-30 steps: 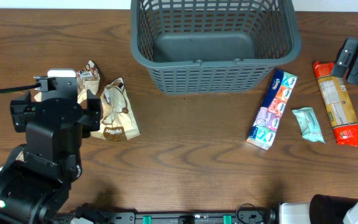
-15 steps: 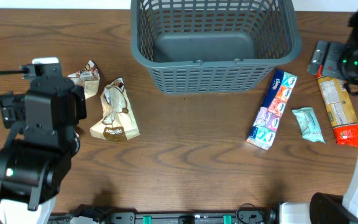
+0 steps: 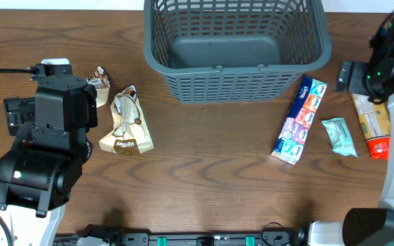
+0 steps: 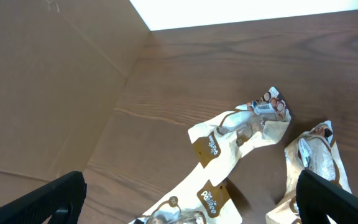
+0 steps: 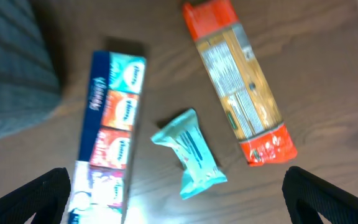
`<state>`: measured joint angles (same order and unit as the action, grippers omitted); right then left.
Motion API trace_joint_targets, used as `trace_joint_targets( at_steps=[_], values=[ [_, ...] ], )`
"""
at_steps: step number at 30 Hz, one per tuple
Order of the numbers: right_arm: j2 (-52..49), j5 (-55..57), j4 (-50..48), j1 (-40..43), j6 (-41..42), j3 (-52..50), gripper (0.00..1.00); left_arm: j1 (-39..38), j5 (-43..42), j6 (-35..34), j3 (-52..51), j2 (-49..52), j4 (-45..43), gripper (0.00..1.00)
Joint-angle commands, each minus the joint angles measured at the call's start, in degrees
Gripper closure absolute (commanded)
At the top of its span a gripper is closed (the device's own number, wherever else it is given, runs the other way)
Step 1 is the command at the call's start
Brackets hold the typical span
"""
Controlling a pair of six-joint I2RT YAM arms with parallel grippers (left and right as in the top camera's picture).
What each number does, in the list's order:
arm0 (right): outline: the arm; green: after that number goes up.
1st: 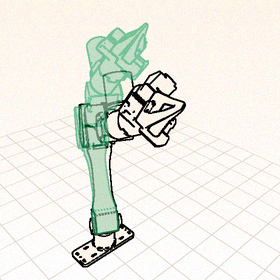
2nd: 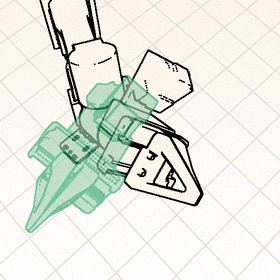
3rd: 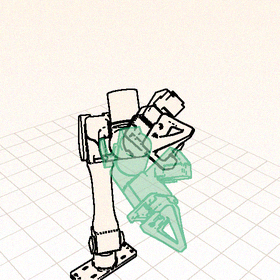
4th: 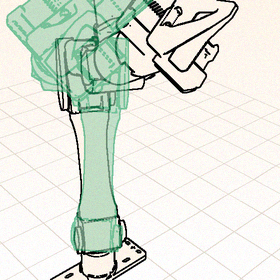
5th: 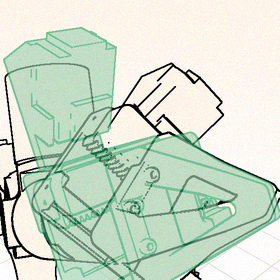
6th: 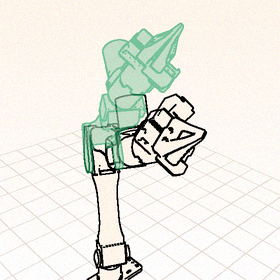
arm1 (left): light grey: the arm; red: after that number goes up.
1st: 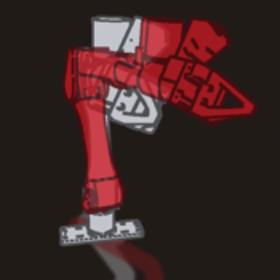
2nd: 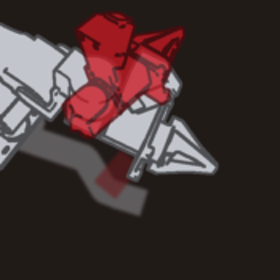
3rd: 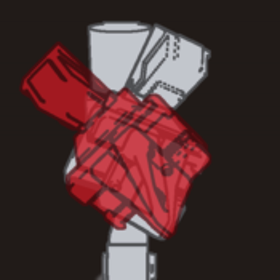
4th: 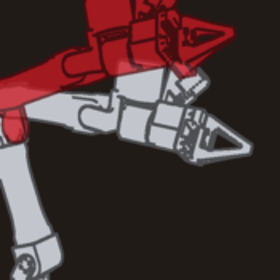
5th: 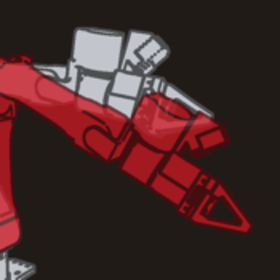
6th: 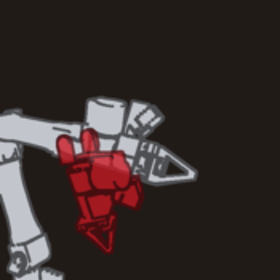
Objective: Pack container
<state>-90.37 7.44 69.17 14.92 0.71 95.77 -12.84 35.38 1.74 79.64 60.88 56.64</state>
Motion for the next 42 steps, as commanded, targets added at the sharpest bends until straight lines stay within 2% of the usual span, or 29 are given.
trace_joint_targets(
  at_steps=[1, 7, 11, 15, 19, 25, 42],
  values=[
    [0.02, -7.82, -0.90, 3.85, -3.69, -2.08, 0.01, 0.35, 1.11, -0.04, 0.85, 0.04, 0.37, 0.01],
    [0.02, -9.84, -3.96, 8.83, 2.05, -5.97, 0.01, 0.35, 1.11, -0.04, 0.85, 0.04, 0.39, 0.01],
    [0.02, -6.36, -4.20, 9.44, 6.56, -9.20, 0.01, 0.35, 1.11, -0.04, 0.85, 0.04, 0.37, 0.01],
    [0.02, -6.23, -6.84, 9.44, 6.56, -13.29, 0.01, 0.35, 1.11, -0.04, 0.85, 0.04, 0.39, 0.01],
    [0.02, -11.67, -9.49, 9.38, 6.99, -16.50, 0.01, 0.35, 1.11, -0.04, 0.85, 0.04, 0.37, 0.01],
    [0.02, -11.98, -9.84, 8.70, 16.57, -18.67, 0.01, 0.35, 1.11, -0.04, 0.85, 0.04, 0.37, 0.01],
    [0.02, -8.09, -9.68, -3.78, 22.45, -20.20, 0.01, 0.35, 1.11, -0.04, 0.85, 0.04, 0.37, 0.01]
  ],
)
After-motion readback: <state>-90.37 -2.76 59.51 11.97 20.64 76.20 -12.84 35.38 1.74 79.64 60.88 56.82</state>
